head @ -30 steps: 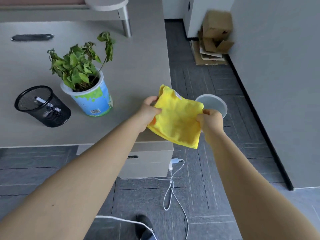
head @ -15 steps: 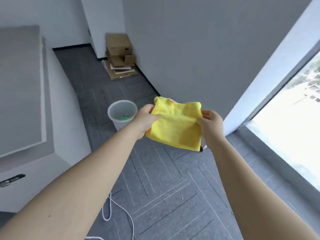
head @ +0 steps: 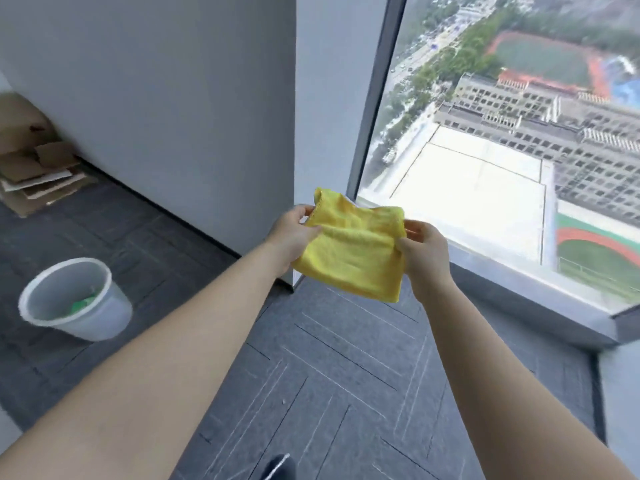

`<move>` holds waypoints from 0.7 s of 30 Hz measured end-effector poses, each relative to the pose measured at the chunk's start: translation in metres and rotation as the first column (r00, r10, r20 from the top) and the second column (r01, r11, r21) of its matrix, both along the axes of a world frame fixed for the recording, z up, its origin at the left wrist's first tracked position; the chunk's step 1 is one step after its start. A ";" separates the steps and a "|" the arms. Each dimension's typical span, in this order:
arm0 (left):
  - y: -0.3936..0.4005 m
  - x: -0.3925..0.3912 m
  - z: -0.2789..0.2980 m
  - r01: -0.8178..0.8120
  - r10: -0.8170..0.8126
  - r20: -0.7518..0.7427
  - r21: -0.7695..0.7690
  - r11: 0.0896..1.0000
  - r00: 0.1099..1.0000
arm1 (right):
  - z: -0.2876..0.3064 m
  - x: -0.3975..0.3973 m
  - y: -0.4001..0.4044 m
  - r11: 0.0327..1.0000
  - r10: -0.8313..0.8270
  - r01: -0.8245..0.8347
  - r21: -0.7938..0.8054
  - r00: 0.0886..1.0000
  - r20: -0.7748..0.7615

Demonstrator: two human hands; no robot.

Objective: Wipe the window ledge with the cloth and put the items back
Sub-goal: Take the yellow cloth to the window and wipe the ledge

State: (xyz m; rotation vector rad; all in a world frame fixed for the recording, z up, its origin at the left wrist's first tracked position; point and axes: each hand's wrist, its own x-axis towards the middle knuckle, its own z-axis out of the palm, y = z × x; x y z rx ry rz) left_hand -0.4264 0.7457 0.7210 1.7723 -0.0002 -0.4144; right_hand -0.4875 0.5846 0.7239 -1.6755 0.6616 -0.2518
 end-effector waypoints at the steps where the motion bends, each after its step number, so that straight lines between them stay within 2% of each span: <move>1: -0.011 0.007 -0.001 0.015 -0.015 -0.001 0.002 1.000 1.000 | -0.002 0.005 -0.009 1.000 -0.015 0.015 0.010 1.000 0.001; 6: -0.062 0.063 -0.021 0.099 -0.101 -0.045 -0.044 0.994 0.994 | -0.021 0.046 -0.057 0.995 -0.083 0.083 0.045 0.996 -0.013; 11: -0.124 0.156 -0.039 0.165 -0.172 -0.108 -0.075 0.983 0.979 | -0.039 0.132 -0.113 0.984 -0.164 0.166 0.063 0.986 -0.026; 21: -0.236 0.292 -0.091 0.253 -0.252 -0.232 -0.026 0.967 0.940 | -0.096 0.258 -0.219 0.960 -0.260 0.268 0.076 0.961 -0.098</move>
